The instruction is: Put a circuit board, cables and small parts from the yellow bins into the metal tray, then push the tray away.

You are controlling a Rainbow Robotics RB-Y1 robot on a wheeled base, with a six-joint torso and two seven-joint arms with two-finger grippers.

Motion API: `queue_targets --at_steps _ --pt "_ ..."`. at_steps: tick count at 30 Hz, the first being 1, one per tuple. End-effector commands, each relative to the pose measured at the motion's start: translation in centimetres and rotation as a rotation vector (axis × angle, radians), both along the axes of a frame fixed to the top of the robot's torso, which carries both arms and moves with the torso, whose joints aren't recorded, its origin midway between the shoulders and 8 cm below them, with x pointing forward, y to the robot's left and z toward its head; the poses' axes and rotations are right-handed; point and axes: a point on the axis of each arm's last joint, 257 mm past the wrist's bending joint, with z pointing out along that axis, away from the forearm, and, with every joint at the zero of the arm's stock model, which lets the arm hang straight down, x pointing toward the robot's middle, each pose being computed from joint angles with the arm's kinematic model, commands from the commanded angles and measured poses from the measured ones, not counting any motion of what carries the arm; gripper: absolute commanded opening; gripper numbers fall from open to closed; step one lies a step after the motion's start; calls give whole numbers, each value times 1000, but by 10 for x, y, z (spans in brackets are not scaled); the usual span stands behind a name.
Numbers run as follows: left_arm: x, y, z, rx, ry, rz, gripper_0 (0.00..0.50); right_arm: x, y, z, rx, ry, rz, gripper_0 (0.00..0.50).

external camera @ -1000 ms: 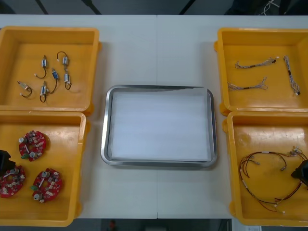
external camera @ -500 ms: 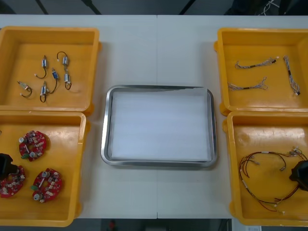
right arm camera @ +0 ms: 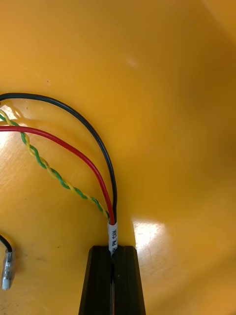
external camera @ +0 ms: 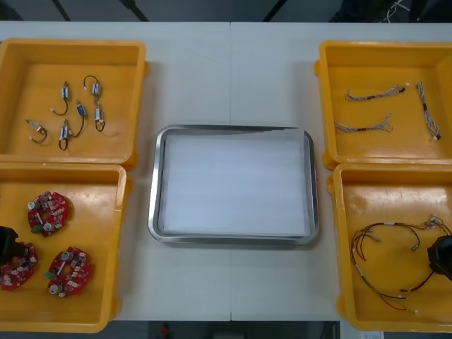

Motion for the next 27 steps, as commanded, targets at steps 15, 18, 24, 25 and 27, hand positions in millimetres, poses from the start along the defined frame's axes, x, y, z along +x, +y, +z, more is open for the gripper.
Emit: queue_targets --at_steps 15,18,24,25,27 --pt "-8 -7 -16 -35 11 21 500 6 -20 77 -160 -54 97 0" --pt "-6 -7 -16 -37 3 25 500 7 -22 90 -204 -61 117 0" --pt "-3 -7 -15 -43 -10 31 500 6 -15 112 -238 -54 170 0" --pt "-3 -8 -15 -44 -10 30 500 5 -14 113 -241 -53 178 0" --pt "-2 -7 -16 -48 -15 37 500 7 -8 123 -253 -52 208 0"
